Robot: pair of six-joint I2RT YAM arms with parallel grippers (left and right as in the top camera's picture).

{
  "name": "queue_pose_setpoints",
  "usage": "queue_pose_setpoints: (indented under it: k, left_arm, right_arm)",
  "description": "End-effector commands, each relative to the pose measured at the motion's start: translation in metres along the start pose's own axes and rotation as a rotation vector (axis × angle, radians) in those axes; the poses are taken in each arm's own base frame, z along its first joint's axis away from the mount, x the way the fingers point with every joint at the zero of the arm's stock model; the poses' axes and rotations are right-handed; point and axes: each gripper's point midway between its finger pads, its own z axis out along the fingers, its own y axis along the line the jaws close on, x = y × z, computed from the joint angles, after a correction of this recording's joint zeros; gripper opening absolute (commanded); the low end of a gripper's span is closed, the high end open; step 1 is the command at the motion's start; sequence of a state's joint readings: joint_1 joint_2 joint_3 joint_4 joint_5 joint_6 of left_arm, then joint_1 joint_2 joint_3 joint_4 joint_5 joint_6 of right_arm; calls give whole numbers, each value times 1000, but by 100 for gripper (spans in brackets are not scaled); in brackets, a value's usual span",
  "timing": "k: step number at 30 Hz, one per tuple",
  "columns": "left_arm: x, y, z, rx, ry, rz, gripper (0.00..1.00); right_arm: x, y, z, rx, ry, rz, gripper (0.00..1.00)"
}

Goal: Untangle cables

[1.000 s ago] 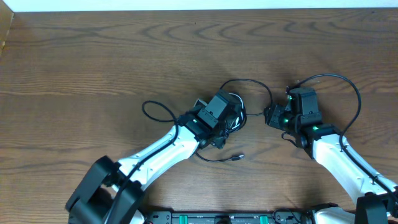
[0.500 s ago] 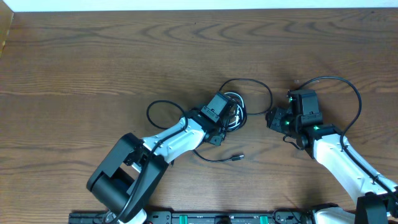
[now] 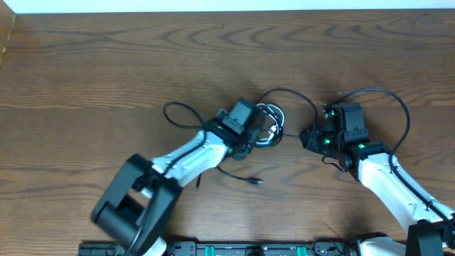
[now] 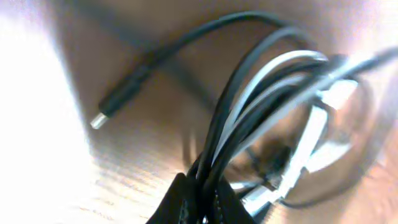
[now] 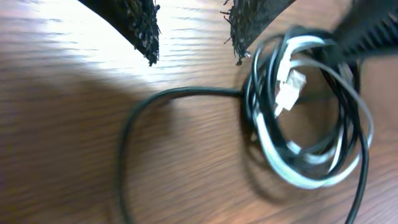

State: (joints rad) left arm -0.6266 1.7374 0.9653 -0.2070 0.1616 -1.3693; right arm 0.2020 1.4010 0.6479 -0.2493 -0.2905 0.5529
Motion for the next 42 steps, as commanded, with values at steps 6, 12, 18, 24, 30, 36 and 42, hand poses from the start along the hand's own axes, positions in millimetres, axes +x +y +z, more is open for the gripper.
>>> queue_pose_setpoints:
  k: [6, 12, 18, 24, 30, 36, 42]
  left_arm:
    - [-8, -34, -45, 162, 11, 440, 8]
    - [12, -49, -51, 272, 109, 568, 6]
    - [22, -62, -58, 365, 164, 633, 8]
    - [17, -65, -64, 413, 197, 642, 7]
    - [21, -70, -77, 510, 266, 716, 8]
    - [10, -69, -71, 474, 206, 708, 7]
    - [-2, -68, -67, 435, 140, 700, 8]
  right_arm:
    - [9, 62, -11, -362, 80, -160, 35]
    - [2, 60, -9, -340, 50, -149, 31]
    - [-3, 50, -6, -277, 28, -85, 28]
    - [-5, 40, -3, -217, 18, -38, 29]
    - [-9, 25, -1, -137, -9, 3, 48]
    - [-13, 19, 0, -103, -31, 6, 71]
    - [-6, 16, 1, -89, -2, 16, 99]
